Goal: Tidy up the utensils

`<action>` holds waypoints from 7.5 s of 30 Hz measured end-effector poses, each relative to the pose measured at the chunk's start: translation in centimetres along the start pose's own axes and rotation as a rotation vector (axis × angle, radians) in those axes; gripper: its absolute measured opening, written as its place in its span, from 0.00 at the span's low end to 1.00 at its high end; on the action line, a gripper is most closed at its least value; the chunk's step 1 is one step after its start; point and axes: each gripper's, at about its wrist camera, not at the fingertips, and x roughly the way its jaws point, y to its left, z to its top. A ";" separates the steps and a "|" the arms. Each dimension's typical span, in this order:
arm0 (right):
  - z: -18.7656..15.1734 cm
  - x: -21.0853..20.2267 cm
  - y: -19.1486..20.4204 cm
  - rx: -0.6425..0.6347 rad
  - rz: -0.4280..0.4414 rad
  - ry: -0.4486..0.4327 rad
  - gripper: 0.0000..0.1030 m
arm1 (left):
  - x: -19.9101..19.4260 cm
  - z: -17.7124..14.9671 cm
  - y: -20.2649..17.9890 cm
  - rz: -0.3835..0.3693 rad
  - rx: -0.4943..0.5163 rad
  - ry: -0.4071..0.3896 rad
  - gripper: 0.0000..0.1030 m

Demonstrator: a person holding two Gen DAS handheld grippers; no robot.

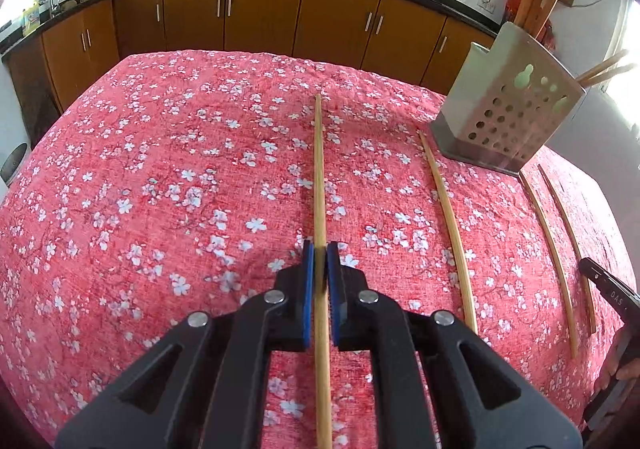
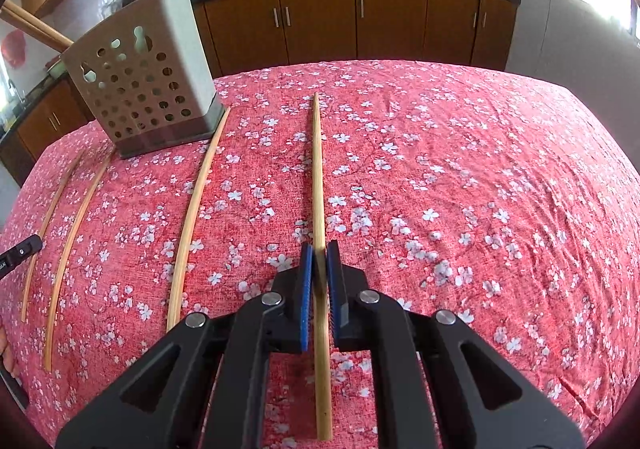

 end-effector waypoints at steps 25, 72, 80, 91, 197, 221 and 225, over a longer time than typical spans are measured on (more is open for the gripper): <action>0.0 0.0 0.0 0.006 0.002 0.000 0.09 | 0.0 0.1 0.1 -0.006 -0.009 0.001 0.09; 1.1 -5.6 -0.3 0.038 0.045 -0.156 0.07 | -4.9 1.5 -2.1 -0.009 0.084 -0.093 0.07; 3.1 -10.1 0.0 0.028 0.072 -0.296 0.07 | -10.6 4.7 -3.5 -0.075 0.068 -0.257 0.07; 4.1 -11.5 0.6 0.001 0.092 -0.346 0.07 | -12.5 6.5 -5.3 -0.071 0.145 -0.282 0.07; 15.1 -14.9 8.0 -0.048 0.246 -0.670 0.07 | -15.0 17.4 -14.0 -0.236 0.129 -0.531 0.07; 7.3 -13.1 1.1 0.003 0.130 -0.440 0.46 | -14.8 8.0 -5.4 -0.076 0.119 -0.449 0.40; 3.4 -6.9 1.5 -0.019 0.166 -0.184 0.33 | -9.7 4.4 -3.9 -0.039 0.131 -0.263 0.39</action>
